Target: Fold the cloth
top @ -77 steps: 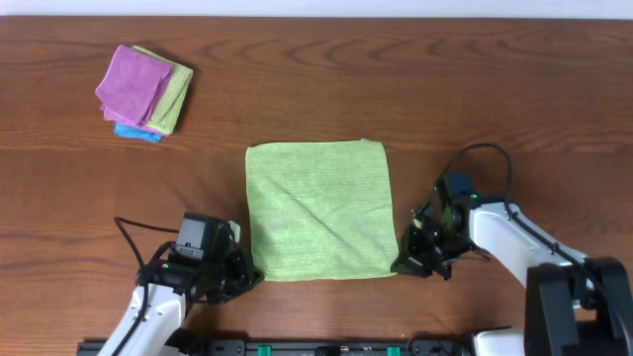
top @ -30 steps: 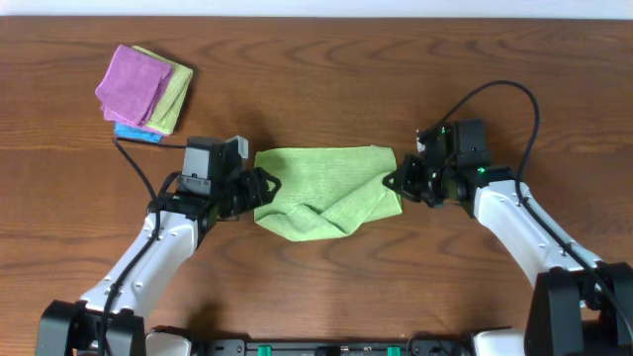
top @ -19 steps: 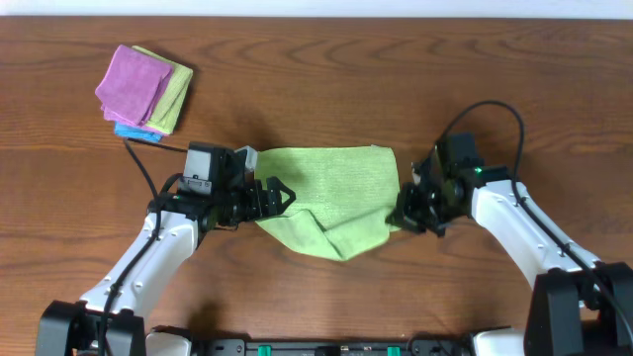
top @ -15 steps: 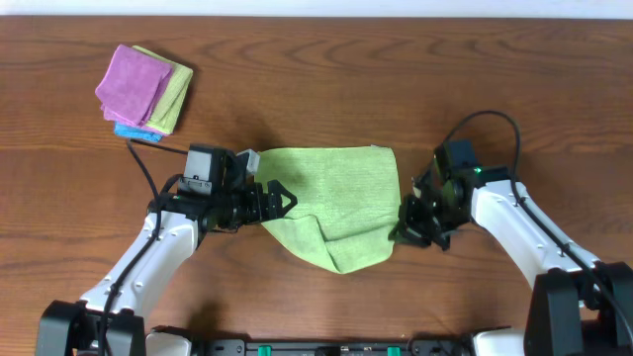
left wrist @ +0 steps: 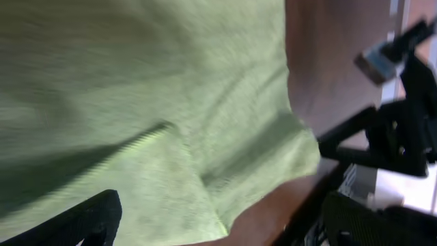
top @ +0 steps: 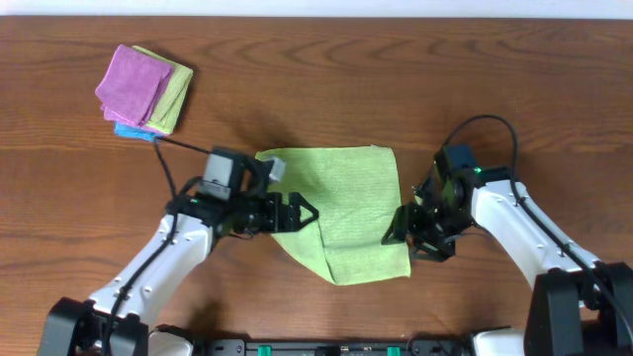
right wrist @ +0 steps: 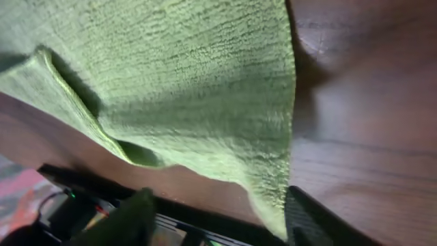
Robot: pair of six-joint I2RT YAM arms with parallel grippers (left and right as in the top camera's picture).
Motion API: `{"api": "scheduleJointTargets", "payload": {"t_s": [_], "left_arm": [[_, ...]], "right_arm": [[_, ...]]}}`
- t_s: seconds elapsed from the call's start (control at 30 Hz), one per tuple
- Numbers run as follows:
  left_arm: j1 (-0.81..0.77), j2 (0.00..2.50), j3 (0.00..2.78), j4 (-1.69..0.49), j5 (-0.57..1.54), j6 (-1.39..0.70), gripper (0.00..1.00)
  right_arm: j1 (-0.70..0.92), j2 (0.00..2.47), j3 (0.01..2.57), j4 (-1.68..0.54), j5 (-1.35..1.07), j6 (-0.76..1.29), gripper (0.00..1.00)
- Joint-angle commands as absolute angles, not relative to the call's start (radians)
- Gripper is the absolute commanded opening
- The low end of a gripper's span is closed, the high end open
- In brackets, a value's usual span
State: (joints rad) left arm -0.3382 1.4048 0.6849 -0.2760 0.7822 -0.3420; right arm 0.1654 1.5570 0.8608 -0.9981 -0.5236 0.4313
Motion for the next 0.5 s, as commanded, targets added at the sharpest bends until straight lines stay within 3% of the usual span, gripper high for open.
{"api": "scheduleJointTargets", "payload": {"t_s": [0.0, 0.33, 0.47], "left_arm": [[-0.411, 1.412, 0.704, -0.273, 0.720, -0.329, 0.96], [-0.561, 1.412, 0.704, -0.307, 0.402, -0.344, 0.95], [-0.579, 1.412, 0.704, -0.295, 0.334, -0.344, 0.95]], "right_arm": [[0.171, 1.563, 0.871, -0.999, -0.523, 0.413, 0.66], [0.171, 1.563, 0.871, -0.997, -0.524, 0.413, 0.60], [0.171, 1.563, 0.871, -0.993, -0.524, 0.413, 0.42]]}}
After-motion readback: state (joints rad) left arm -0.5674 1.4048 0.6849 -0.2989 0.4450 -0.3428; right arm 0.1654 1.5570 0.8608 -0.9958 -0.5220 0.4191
